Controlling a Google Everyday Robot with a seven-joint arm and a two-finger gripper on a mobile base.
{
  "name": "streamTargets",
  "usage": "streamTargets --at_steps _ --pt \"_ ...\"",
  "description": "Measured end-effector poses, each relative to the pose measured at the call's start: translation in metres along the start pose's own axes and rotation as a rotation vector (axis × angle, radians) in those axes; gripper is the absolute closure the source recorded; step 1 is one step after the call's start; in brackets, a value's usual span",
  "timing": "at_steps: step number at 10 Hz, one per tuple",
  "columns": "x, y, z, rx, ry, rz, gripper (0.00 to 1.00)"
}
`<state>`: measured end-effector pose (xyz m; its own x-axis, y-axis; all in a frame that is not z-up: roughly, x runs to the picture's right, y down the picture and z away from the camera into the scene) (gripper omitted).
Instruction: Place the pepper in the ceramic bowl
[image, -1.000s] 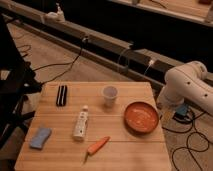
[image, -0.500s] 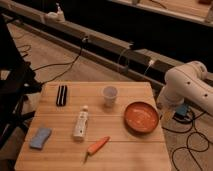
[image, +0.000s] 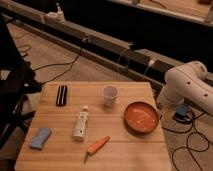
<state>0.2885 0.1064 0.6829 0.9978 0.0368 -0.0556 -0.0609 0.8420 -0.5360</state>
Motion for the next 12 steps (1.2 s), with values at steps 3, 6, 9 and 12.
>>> streamTargets --at_steps 3,6,9,12 --pt "0.000 0.000 0.000 0.000 0.000 0.000 0.35" --pt "-0.001 -0.004 -0.003 -0.009 -0.020 -0.007 0.35" --pt "-0.064 -0.004 -0.007 -0.075 -0.176 -0.108 0.35" --pt "-0.152 0.019 -0.012 -0.147 -0.355 -0.224 0.35"
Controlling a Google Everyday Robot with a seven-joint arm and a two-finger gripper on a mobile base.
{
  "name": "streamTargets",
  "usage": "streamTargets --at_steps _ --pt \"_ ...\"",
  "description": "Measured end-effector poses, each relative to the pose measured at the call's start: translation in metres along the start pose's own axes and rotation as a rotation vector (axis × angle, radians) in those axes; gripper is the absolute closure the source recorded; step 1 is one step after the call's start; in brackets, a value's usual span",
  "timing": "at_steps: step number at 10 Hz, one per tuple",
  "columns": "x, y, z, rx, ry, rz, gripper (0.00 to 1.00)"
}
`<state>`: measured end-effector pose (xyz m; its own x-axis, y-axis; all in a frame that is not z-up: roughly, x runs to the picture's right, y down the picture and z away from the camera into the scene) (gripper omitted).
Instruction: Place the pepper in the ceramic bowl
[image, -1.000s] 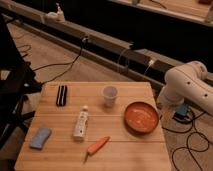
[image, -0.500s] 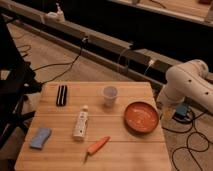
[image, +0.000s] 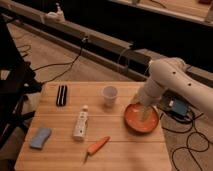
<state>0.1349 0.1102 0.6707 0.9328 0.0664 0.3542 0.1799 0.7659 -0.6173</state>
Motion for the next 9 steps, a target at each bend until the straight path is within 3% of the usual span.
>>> streamTargets --at_steps 2,7,9 --pt "-0.044 0.009 0.009 -0.011 -0.074 -0.079 0.35" --pt "-0.050 0.012 0.012 -0.015 -0.089 -0.091 0.35" --pt "-0.064 0.026 0.041 -0.052 -0.122 -0.126 0.35"
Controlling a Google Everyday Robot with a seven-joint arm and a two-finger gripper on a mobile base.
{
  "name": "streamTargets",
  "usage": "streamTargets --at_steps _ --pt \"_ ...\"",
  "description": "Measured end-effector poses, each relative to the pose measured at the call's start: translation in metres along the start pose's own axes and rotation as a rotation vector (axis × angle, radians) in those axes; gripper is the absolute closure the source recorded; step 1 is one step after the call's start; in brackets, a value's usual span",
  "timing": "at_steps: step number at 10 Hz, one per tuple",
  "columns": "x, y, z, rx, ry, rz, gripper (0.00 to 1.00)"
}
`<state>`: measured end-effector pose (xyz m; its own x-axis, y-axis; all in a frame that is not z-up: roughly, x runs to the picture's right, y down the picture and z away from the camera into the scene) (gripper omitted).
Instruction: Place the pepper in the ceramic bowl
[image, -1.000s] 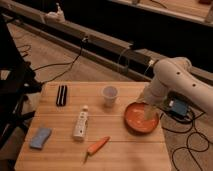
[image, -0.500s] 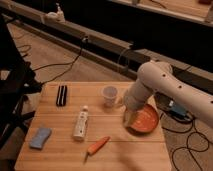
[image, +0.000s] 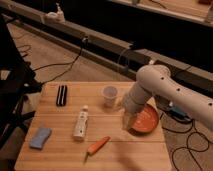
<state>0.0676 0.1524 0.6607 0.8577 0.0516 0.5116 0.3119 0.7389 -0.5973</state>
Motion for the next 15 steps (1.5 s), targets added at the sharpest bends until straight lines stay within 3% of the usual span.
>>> streamTargets --at_steps 3,7,10,13,15 --pt "-0.014 0.016 0.063 -0.030 -0.026 -0.039 0.35" --pt "-0.046 0.015 0.137 -0.021 -0.075 -0.116 0.35" --pt "-0.060 0.012 0.181 -0.046 -0.106 -0.153 0.35" --pt "-0.059 0.016 0.215 -0.084 -0.128 -0.147 0.36" --pt "-0.055 0.018 0.223 -0.095 -0.140 -0.141 0.52"
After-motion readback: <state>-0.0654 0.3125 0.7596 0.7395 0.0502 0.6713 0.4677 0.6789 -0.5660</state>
